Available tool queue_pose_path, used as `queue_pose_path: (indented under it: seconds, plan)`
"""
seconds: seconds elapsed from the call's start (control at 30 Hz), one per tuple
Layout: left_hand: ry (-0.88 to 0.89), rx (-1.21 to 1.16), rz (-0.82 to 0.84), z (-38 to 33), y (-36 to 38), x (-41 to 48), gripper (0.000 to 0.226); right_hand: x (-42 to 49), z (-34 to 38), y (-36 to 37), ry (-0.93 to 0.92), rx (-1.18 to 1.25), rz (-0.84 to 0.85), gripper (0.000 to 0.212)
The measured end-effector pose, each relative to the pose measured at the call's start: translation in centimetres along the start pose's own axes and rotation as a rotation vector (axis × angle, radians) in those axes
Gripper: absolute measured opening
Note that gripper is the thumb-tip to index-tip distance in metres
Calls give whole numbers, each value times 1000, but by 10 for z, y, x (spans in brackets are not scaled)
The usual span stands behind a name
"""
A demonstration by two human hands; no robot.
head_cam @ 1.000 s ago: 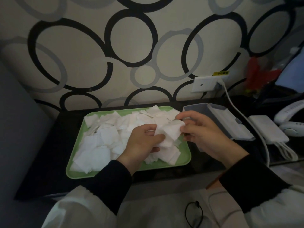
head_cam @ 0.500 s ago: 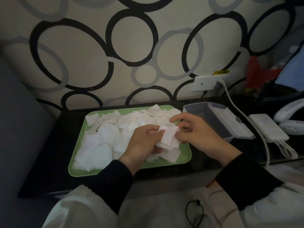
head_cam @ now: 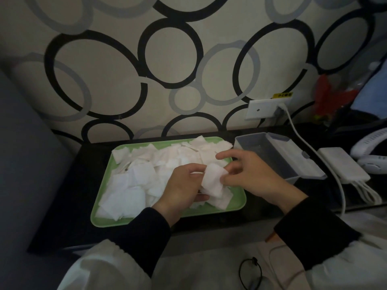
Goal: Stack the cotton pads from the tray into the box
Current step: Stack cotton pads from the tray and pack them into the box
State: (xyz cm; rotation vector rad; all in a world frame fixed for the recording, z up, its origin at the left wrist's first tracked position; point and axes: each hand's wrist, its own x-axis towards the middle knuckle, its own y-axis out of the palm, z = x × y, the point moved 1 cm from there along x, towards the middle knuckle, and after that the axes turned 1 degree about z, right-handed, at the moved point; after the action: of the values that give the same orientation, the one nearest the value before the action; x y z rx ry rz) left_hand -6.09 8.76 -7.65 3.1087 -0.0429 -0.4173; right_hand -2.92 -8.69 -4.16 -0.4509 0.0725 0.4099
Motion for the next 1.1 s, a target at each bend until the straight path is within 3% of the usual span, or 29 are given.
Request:
queue_pose_path:
  seconds: [0.33, 0.47, 0.6, 0.67, 0.9, 1.1]
  plan:
    - [-23, 14, -41, -4, -2, -1, 24, 6, -3, 2, 80, -180, -46, 57]
    - [44, 63, -6, -2, -2, 0, 20, 7, -4, 4, 93, -129, -52, 51]
    - [92, 51, -197, 4, -8, 12, 11, 15, -14, -3, 158, -10, -316, 23]
    - [105, -17, -247, 3, -13, 16, 10, 18, -21, -7, 179, -78, -399, 19]
    - [116, -71, -257, 1, -20, 15, 15, 28, -31, 9, 136, -537, -266, 33]
    - [125, -46, -247, 2, -22, 14, 12, 36, -30, 16, 220, -484, -134, 59]
